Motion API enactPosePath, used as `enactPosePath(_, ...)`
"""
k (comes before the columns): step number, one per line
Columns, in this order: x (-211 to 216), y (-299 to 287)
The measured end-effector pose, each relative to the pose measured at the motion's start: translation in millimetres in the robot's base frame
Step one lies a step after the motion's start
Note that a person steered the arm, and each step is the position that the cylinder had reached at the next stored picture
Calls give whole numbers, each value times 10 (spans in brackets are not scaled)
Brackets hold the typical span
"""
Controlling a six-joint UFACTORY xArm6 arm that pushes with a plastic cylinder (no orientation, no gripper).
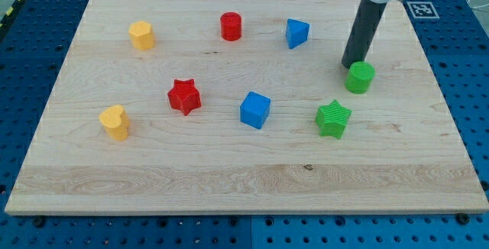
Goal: Slide the green circle closer to the green star
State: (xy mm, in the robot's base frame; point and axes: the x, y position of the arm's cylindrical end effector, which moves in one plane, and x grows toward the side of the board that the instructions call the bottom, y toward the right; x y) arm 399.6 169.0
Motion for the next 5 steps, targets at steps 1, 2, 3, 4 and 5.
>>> enactPosePath(1,171,-4)
enactPosePath(2,72,3)
enactPosePath(3,27,18)
enactPosePath(4,24,20)
enactPosePath(5,116,130)
